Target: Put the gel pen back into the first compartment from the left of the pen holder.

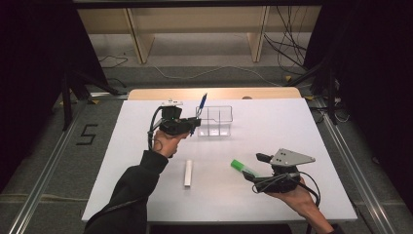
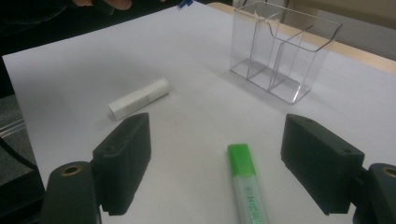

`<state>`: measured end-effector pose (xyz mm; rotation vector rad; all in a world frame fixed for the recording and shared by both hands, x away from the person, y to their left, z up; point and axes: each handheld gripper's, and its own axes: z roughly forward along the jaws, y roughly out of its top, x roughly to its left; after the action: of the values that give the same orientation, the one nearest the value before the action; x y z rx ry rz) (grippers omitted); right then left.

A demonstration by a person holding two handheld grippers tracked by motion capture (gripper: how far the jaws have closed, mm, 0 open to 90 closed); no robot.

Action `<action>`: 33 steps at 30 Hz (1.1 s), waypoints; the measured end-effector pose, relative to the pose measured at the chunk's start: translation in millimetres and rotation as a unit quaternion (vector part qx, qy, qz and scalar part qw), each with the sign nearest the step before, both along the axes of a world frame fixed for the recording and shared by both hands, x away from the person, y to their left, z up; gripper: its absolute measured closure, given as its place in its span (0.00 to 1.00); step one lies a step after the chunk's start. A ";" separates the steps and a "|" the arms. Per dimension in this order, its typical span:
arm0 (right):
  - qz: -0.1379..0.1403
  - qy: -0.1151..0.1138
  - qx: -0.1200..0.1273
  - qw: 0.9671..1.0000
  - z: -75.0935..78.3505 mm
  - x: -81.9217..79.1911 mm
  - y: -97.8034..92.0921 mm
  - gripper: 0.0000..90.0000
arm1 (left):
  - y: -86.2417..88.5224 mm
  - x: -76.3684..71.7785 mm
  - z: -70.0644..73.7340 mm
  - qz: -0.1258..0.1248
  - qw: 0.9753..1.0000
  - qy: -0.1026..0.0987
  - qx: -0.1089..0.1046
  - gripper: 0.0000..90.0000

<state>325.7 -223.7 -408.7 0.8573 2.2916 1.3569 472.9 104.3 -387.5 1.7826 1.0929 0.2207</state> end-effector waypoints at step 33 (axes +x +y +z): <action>-0.005 0.001 0.010 1.000 -5.4 -10.9 -11.7 0.28 | -24.6 53.5 0.1 0.063 0.998 -0.009 -0.021 0.87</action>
<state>314.8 -235.4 -414.1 0.8765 2.2751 1.3781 526.5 79.7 -387.4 1.6739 1.1908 0.2874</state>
